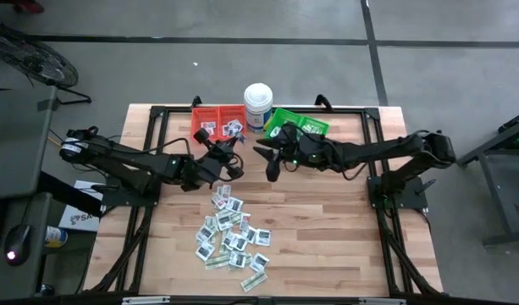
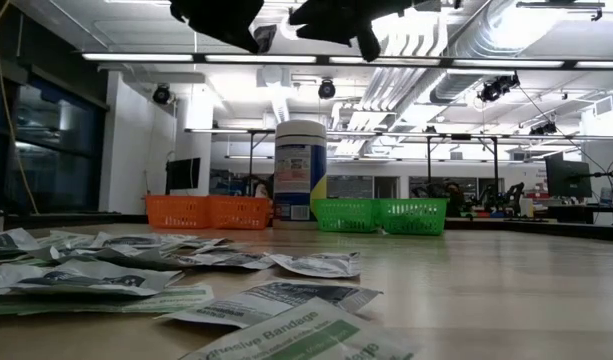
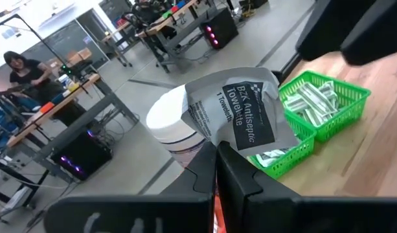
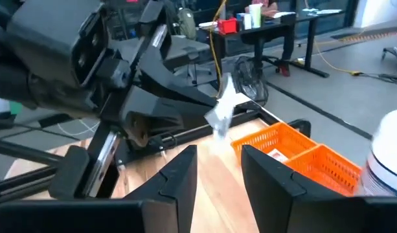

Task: Pick & Place First Aid Supplies
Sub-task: Put the black towelette pack into the left green bin

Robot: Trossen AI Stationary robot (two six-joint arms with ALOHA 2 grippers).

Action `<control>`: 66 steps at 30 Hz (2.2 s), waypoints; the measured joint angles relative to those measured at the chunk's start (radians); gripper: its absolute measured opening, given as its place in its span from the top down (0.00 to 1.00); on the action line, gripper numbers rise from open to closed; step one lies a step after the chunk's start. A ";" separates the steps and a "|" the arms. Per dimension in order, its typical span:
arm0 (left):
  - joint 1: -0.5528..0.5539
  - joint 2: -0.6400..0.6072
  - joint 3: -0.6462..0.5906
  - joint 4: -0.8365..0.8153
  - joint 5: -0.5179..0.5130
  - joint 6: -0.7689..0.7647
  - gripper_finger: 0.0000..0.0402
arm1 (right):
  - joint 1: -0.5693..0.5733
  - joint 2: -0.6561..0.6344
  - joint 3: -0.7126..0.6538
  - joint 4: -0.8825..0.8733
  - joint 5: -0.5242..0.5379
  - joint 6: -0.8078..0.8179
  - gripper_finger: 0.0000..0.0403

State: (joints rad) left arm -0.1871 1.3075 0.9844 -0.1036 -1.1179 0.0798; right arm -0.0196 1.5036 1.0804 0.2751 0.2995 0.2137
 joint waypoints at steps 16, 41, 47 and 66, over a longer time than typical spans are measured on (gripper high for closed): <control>-0.001 0.000 0.000 -0.011 0.004 0.005 1.00 | -0.052 0.043 0.038 0.044 -0.029 -0.006 0.40; -0.001 0.000 0.000 -0.019 0.011 0.028 1.00 | -0.061 0.139 0.040 0.184 -0.039 0.049 0.40; -0.001 0.000 0.000 -0.019 0.024 0.028 1.00 | -0.066 0.140 0.040 0.183 -0.058 0.049 0.51; -0.001 0.000 -0.001 -0.019 0.034 0.028 1.00 | -0.066 0.140 0.039 0.125 -0.044 0.069 0.90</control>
State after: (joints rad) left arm -0.1879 1.3075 0.9836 -0.1226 -1.0840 0.1078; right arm -0.0853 1.6432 1.1198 0.3999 0.2557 0.2823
